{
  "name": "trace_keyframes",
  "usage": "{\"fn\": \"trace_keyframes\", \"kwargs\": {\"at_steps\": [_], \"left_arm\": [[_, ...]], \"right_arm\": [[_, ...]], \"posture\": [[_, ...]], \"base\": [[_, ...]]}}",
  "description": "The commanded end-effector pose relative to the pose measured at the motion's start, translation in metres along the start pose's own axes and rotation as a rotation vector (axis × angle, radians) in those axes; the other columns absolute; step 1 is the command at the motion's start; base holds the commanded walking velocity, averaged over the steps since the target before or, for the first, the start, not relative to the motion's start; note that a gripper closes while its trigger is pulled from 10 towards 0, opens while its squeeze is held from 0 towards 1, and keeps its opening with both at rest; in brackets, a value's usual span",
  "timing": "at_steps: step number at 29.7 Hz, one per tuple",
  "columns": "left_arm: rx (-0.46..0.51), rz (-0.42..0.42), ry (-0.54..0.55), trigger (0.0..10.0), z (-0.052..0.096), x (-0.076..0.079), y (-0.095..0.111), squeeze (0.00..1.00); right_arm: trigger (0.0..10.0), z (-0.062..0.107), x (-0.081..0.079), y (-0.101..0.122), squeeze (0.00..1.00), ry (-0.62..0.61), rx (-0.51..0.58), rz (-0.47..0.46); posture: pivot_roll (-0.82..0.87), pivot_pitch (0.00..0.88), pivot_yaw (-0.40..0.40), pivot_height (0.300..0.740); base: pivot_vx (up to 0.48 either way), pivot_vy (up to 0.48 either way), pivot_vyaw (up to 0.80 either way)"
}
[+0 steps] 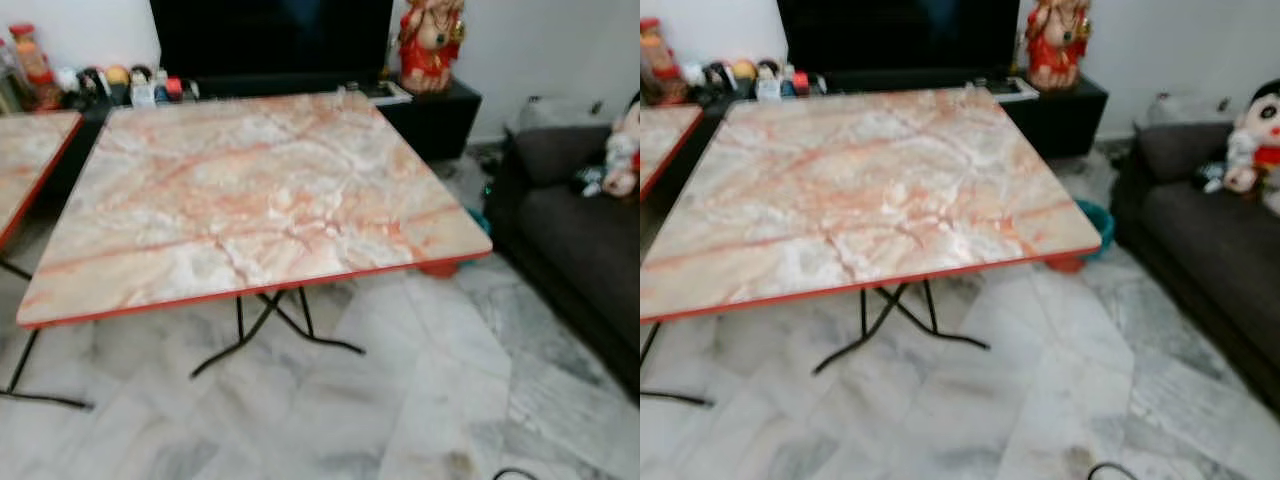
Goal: Setting the table
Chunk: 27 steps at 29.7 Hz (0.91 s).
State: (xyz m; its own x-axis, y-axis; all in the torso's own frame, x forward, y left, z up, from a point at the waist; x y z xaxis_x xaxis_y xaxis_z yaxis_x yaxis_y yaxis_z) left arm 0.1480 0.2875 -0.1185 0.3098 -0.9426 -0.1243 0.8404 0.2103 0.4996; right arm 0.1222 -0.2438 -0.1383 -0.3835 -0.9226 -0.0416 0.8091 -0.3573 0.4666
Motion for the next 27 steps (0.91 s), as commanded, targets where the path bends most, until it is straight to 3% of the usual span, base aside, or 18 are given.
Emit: {"fn": "trace_keyframes", "kwargs": {"at_steps": [1,27], "left_arm": [[-0.006,-0.007,-0.002,10.0,-0.0001,0.0017,-0.0011,0.0],[-0.005,-0.009,0.0,10.0,-0.0001,0.0006,-0.0007,0.0]], "right_arm": [[10.0,0.0017,0.0099,-0.0003,0.0,-0.028,0.004,0.001],[10.0,0.0017,0.0084,-0.0009,0.0,-0.022,0.008,-0.016]], "posture": [[-0.04,0.077,-0.038,0.74],[-0.03,0.083,-0.036,0.74]], "base": [[0.0,0.382,0.0],[0.0,0.386,0.0]]}}
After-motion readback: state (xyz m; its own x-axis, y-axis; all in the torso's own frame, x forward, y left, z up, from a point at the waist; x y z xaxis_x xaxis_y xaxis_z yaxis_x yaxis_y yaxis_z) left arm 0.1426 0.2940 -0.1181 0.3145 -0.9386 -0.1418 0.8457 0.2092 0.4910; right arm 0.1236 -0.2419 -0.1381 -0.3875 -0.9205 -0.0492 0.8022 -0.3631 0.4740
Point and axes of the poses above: a point about 5 cm out from each wrist's last joint towards the gripper, its own z axis pointing back from the gripper into the wrist, its own y axis along the axis of the wrist's last joint, x = y × z, the point moved 4 cm from there along -z, pointing out of the wrist towards the gripper, and after that the axes turned 7 degrees about z, right-handed, at the moved point
